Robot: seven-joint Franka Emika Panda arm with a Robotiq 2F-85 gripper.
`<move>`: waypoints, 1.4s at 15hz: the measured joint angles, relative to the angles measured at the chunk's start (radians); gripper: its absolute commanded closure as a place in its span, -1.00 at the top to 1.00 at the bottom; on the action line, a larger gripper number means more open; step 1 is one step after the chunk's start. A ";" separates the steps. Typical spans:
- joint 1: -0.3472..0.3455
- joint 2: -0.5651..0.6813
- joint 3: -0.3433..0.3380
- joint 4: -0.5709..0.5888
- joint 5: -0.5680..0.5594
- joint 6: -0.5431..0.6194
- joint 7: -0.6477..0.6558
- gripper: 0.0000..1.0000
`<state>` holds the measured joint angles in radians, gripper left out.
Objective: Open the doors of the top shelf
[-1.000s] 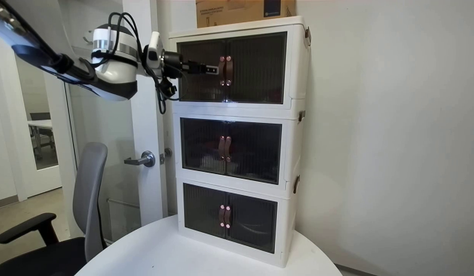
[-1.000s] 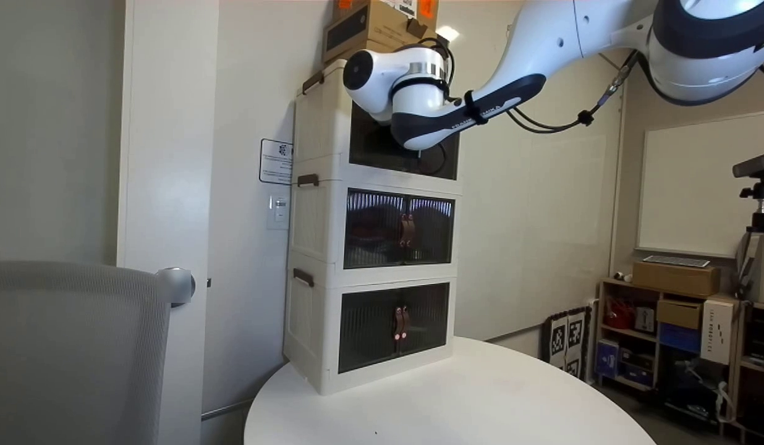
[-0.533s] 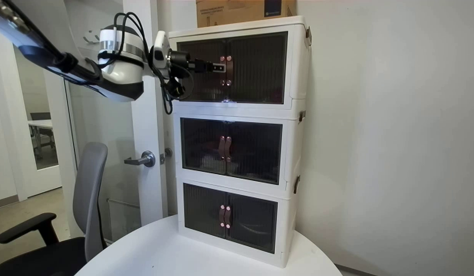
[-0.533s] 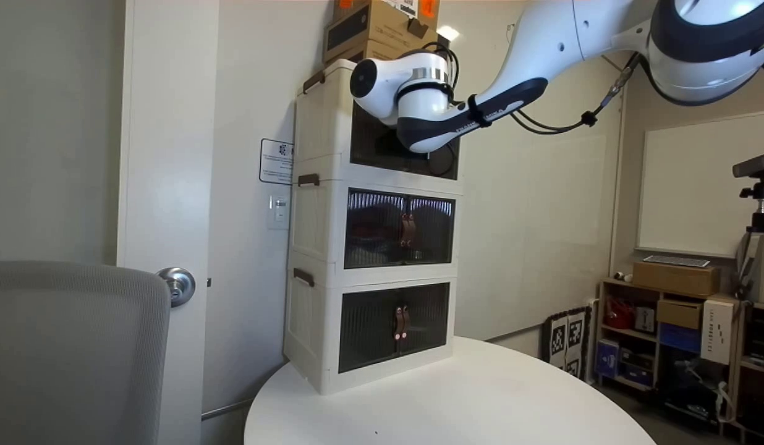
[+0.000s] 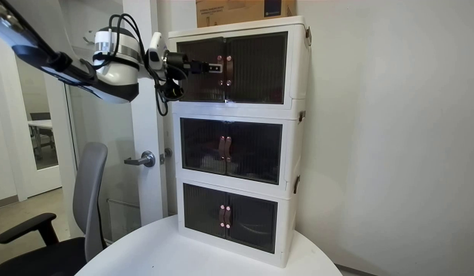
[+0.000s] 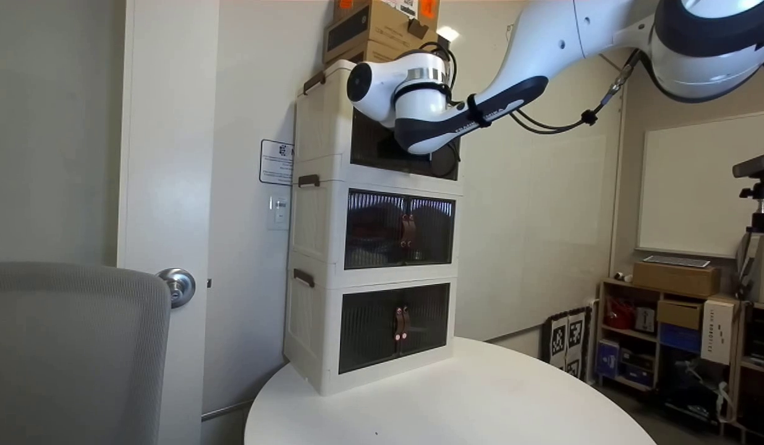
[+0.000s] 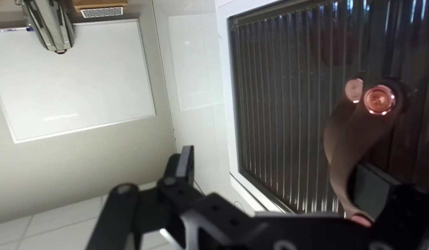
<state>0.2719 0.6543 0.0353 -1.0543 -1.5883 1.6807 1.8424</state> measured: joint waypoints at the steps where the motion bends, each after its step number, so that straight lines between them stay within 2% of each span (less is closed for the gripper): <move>1: 0.008 -0.012 0.000 -0.020 0.000 -0.029 0.000 1.00; 5: 0.039 -0.078 0.001 -0.124 0.001 -0.123 0.004 1.00; 9: 0.051 -0.149 0.023 -0.232 0.001 -0.170 0.010 1.00; 17: 0.053 -0.274 0.110 -0.413 0.009 -0.203 0.064 1.00; 21: 0.054 -0.323 0.172 -0.466 0.075 -0.190 0.131 1.00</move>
<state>0.3259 0.3315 0.2076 -1.5203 -1.5135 1.4912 1.9739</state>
